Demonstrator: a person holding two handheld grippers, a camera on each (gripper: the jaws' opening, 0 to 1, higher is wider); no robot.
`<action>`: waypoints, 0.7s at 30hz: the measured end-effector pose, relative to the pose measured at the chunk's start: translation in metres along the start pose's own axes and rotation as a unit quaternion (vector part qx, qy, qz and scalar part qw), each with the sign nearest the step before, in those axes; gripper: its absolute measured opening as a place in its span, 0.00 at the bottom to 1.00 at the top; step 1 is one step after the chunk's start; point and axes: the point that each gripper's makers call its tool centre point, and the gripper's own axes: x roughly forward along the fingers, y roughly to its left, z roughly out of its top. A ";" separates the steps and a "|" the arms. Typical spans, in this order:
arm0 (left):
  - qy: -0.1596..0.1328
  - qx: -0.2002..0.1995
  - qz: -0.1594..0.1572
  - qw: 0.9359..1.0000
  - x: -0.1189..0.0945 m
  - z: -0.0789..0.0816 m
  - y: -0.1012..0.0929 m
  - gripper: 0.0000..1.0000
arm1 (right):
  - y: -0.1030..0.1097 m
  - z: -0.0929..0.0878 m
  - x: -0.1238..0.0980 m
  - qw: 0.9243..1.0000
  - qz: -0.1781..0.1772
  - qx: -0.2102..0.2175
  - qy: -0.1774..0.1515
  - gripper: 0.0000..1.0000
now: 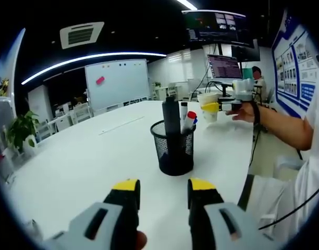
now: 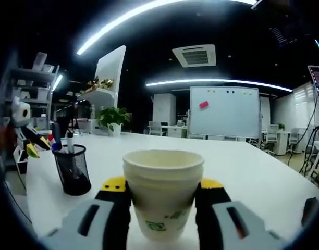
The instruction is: Place the scattered laser pointers and whiteboard markers into the pen holder and stack the scattered paper cups together
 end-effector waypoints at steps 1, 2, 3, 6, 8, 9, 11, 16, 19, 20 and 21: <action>0.001 0.000 0.000 1.000 0.000 0.000 0.000 0.37 | 0.002 0.000 0.001 1.000 0.003 0.000 0.001 0.49; 0.001 0.000 0.000 1.000 0.000 0.000 0.000 0.37 | 0.004 -0.001 0.002 1.000 0.006 -0.002 0.003 0.49; 0.001 0.001 0.000 1.000 0.000 0.000 0.000 0.37 | 0.006 -0.003 0.002 1.000 0.008 -0.005 0.005 0.49; 0.002 0.001 0.000 1.000 0.000 -0.001 0.000 0.37 | 0.009 -0.006 0.004 1.000 0.014 -0.010 0.010 0.49; 0.003 0.002 0.001 1.000 0.000 -0.001 0.000 0.37 | 0.009 -0.007 0.005 1.000 0.014 -0.012 0.009 0.49; 0.003 0.001 0.002 1.000 0.000 -0.001 0.000 0.37 | 0.010 -0.006 0.005 1.000 0.014 -0.010 0.008 0.49; 0.003 0.001 0.002 1.000 0.000 0.000 0.000 0.37 | 0.012 -0.006 0.005 1.000 0.016 -0.005 0.006 0.49; 0.003 0.000 0.003 1.000 -0.001 -0.002 0.001 0.37 | 0.021 -0.004 0.006 1.000 0.025 -0.002 0.003 0.49; 0.004 -0.001 0.002 1.000 -0.001 -0.003 0.001 0.37 | 0.027 -0.004 0.006 1.000 0.031 0.000 0.001 0.49; 0.004 -0.001 0.002 1.000 -0.001 -0.003 0.000 0.37 | 0.028 -0.003 0.006 0.999 0.032 0.001 0.001 0.49; 0.003 -0.001 0.002 1.000 -0.001 -0.003 0.001 0.37 | 0.029 -0.003 0.006 0.999 0.033 0.001 0.000 0.49</action>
